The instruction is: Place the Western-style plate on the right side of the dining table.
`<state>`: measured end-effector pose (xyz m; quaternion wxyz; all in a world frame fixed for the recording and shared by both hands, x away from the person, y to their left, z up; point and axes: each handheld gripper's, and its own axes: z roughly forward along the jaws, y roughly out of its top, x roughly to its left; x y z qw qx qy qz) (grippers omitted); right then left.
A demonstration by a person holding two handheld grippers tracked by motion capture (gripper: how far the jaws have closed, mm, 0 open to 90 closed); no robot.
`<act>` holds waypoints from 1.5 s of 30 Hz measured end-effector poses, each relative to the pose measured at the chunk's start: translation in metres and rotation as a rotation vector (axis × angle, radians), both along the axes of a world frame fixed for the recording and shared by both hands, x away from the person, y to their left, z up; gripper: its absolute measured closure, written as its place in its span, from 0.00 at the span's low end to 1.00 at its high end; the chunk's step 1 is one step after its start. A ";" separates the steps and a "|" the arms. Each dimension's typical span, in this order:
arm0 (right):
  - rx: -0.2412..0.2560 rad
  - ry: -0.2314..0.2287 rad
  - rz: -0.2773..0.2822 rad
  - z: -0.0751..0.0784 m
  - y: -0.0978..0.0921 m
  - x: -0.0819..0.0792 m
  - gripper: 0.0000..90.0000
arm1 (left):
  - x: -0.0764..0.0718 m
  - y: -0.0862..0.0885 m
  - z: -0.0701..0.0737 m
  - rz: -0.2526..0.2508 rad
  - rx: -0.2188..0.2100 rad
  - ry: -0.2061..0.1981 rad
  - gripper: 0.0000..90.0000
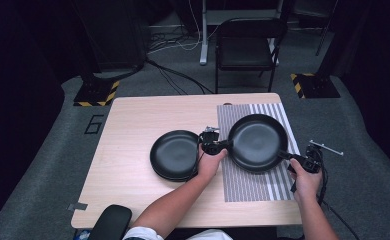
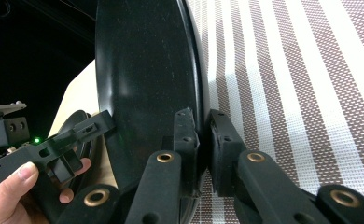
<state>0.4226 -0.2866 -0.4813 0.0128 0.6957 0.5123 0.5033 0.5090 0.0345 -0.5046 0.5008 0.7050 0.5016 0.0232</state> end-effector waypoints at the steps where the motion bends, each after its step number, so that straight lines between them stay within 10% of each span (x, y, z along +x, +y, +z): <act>1: 0.000 0.001 0.000 -0.001 -0.001 0.000 0.92 | 0.000 -0.001 0.000 0.005 -0.003 0.001 0.82; 45: 0.021 0.051 -0.018 -0.024 -0.007 0.019 0.92 | 0.008 -0.012 -0.011 0.047 0.085 0.063 0.80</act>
